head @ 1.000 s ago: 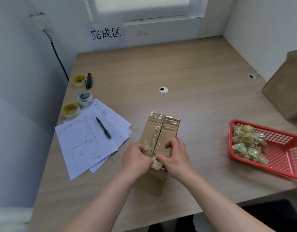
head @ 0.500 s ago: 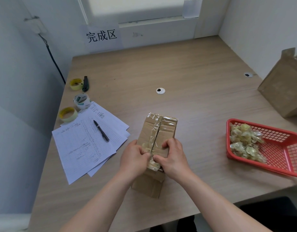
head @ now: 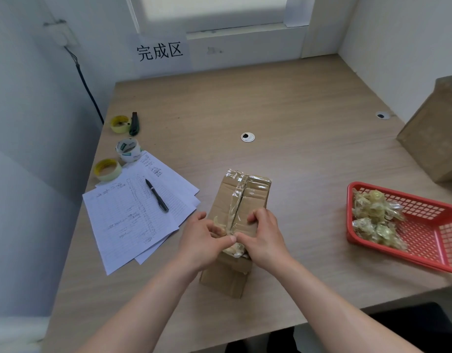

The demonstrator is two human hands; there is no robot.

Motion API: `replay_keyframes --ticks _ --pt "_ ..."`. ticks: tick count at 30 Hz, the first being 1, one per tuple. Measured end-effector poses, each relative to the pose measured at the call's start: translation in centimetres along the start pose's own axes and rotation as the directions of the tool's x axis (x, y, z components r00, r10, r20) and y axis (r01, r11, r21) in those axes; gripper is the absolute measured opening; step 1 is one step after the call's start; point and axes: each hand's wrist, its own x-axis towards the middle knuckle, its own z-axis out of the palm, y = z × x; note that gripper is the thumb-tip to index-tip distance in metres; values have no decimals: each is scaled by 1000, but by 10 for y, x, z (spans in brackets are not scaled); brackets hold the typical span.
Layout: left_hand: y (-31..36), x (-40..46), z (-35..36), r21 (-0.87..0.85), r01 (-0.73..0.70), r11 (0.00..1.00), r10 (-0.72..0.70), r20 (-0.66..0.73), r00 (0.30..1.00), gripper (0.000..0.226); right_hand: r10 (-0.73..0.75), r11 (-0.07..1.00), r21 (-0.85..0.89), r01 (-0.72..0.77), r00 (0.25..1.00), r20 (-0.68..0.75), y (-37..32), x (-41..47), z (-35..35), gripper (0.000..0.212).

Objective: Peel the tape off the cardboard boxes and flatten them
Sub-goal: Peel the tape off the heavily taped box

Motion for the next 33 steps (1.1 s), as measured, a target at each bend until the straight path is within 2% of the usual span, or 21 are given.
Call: replay_keyframes --ticks 5,8,10,15,21,23,27,30,33 --pt "3 3 10 362 -102 927 161 -138 977 29 -19 997 74 13 997 78 1 0 -12 31" --pt "-3 0 15 491 -259 831 381 -164 910 25 -20 998 53 16 996 89 -1 0 -14 33" --pt "-6 -1 17 527 -326 785 470 -164 867 26 -10 999 49 7 997 75 -2 0 -12 34" --pt "-5 2 16 528 -283 800 387 -94 917 22 -12 999 36 10 998 64 -3 1 -11 34" --pt "-3 3 18 588 -236 774 349 -85 933 21 -11 1000 20 10 998 54 -5 2 -8 32" --pt "0 6 18 513 -178 840 271 -113 956 23 -11 1000 14 11 999 53 -5 2 -9 32" --pt "10 12 11 176 -58 983 80 -120 990 26 -13 1000 18 12 998 54 -3 4 -11 32" --pt "12 11 6 -53 -16 998 12 -72 997 13 -12 999 32 10 998 56 -4 6 -10 34" --pt "11 10 1 -168 -10 986 5 -28 1000 8 3 999 51 -6 999 51 -4 8 -8 35"
